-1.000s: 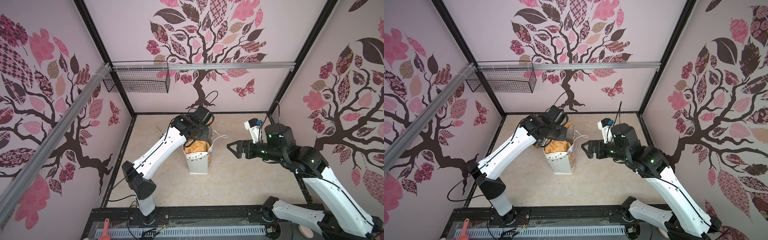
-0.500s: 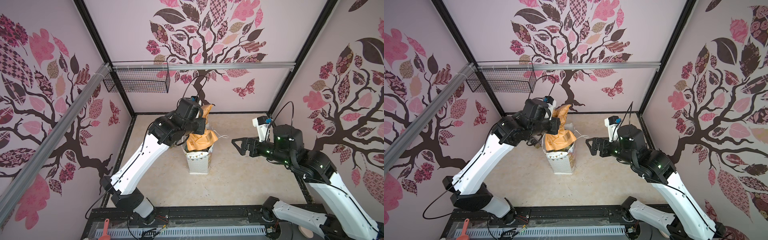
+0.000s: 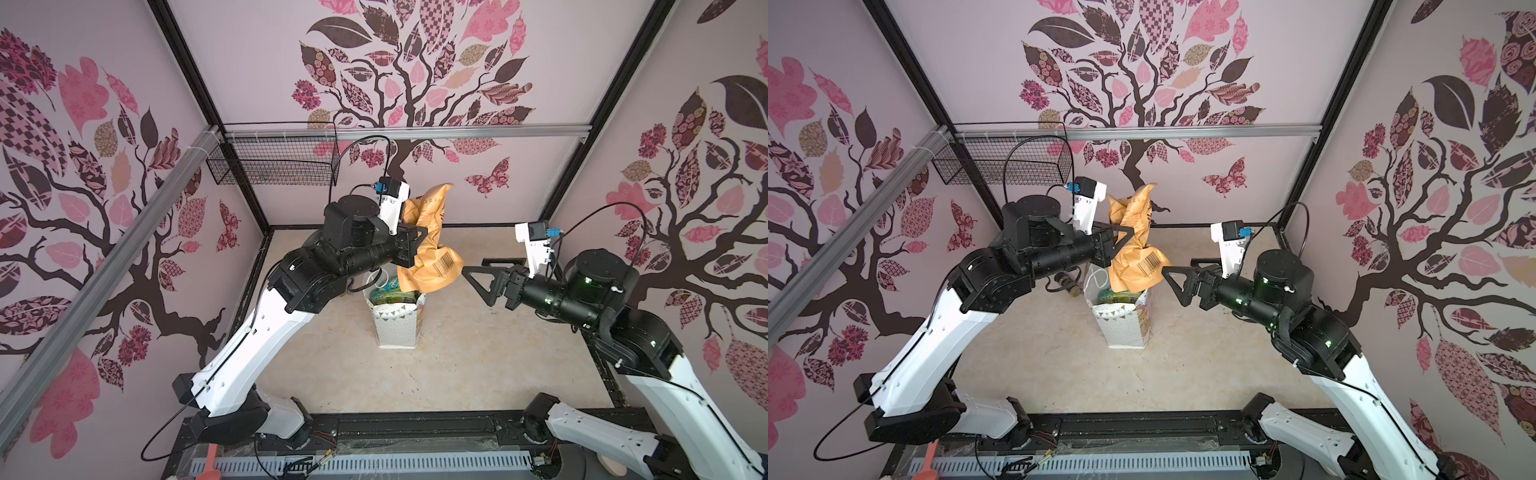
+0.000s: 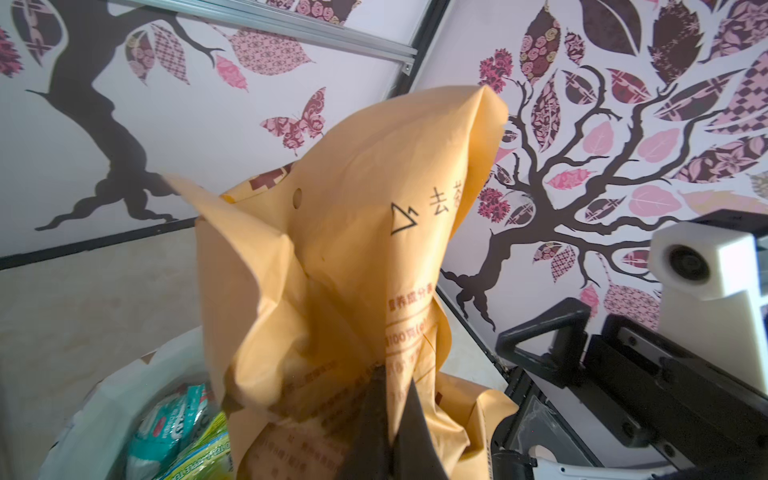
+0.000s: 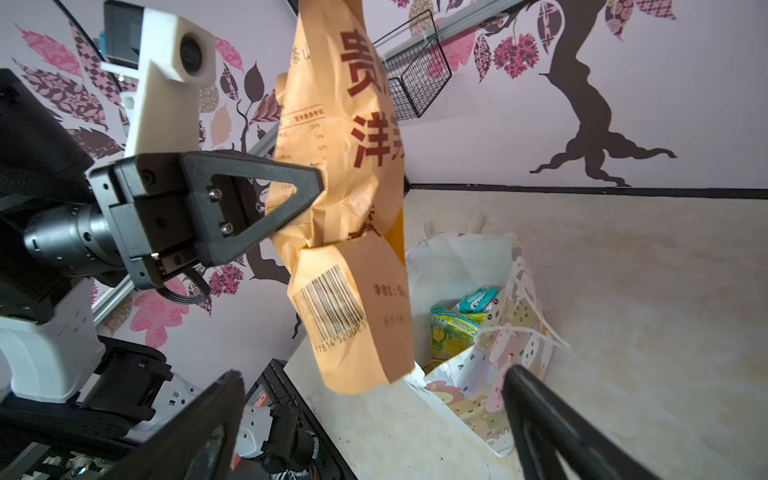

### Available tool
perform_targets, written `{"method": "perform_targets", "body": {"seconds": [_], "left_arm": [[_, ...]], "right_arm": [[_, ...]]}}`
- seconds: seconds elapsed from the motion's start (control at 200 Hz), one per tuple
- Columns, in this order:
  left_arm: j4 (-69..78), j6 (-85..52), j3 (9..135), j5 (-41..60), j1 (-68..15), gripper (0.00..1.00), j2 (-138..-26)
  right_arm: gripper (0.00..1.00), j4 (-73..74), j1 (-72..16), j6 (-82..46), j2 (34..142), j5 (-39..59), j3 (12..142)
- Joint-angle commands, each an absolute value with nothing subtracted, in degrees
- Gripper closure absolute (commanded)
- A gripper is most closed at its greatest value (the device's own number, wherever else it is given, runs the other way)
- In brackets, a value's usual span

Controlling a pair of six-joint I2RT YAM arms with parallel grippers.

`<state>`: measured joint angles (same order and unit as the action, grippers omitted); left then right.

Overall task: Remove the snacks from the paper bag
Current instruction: 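Hand the tan pouch from the left gripper to the right gripper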

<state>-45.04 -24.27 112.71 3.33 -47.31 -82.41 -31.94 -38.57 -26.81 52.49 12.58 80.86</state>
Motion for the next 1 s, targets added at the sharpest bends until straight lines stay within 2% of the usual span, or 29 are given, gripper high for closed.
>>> {"method": "perform_targets", "body": {"seconds": [0.0, 0.35, 0.635, 0.94, 0.995], "left_arm": [[-39.96, -26.13, 111.62, 7.34, -47.46, 1.00, -82.91], [-35.34, -29.93, 107.49, 12.55, -47.98, 1.00, -83.47], [-34.45, -30.67, 106.64, 13.36, -48.43, 1.00, -83.58], [-35.36, -29.16, 106.02, 9.95, -48.52, 1.00, -82.67], [-35.46, -28.88, 105.99, 9.48, -48.47, 0.97, -82.52]], "right_arm": [[0.01, -27.89, -38.86, -26.99, 54.00, 17.07, 80.25], [0.03, -26.01, -39.00, -27.13, 56.81, 17.42, 78.52], [0.29, -25.61, -38.96, -28.13, 58.83, 19.10, 77.53], [0.57, -24.83, -38.98, -29.38, 58.71, 17.76, 76.71], [0.62, -24.83, -38.94, -29.57, 58.71, 17.58, 76.78]]}}
